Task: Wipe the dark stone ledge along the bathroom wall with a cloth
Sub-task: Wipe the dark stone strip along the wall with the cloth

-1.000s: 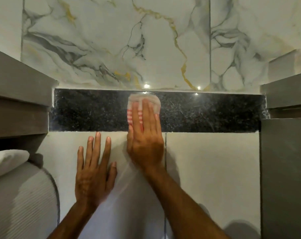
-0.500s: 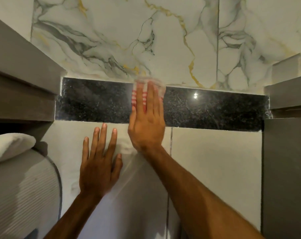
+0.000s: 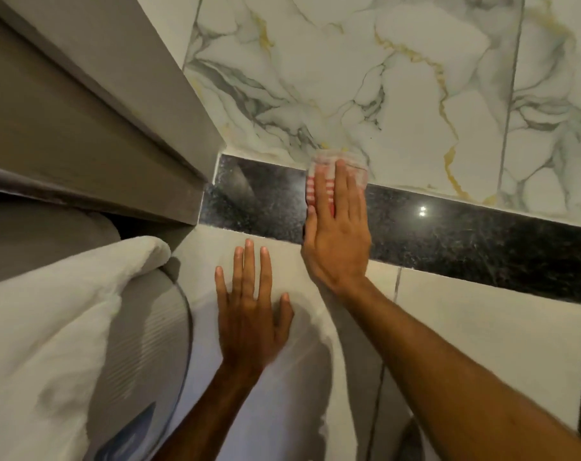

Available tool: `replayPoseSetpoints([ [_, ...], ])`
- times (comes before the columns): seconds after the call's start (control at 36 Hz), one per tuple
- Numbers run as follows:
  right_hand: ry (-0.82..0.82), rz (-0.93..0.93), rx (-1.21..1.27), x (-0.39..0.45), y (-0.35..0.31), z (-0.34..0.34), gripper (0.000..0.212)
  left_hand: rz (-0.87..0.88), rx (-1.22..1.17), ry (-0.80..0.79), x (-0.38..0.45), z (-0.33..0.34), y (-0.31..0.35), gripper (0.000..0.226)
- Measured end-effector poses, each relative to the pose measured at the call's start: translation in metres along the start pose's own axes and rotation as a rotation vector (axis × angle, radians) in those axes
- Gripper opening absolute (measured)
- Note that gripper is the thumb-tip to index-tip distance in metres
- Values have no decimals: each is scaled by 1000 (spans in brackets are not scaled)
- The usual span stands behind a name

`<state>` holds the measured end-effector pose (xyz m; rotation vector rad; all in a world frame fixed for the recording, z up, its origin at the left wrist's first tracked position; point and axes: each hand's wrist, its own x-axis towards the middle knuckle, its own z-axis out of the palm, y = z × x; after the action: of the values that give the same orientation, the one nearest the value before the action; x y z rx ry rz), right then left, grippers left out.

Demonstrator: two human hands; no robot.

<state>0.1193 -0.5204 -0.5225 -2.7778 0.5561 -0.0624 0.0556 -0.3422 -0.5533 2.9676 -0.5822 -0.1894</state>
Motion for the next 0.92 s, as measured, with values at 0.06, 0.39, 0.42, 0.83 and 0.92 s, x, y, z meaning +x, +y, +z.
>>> replayPoseSetpoints([
  [0.06,-29,-103,21,19,-26,10,68,-61,7,20,-2,2,-1,74],
  [0.39,-110,-423,-53,-22,41,-9,66,-224,8,11,-3,-2,5,75],
  [0.42,-95,-342,-46,-14,32,-8,68,-220,16,19,-3,-2,5,75],
  [0.83,-121,-634,-39,-21,-10,10,67,-297,18,31,-3,0,5,76],
  [0.92,-87,-484,-51,-9,1,8,69,-297,37,13,-2,1,4,80],
])
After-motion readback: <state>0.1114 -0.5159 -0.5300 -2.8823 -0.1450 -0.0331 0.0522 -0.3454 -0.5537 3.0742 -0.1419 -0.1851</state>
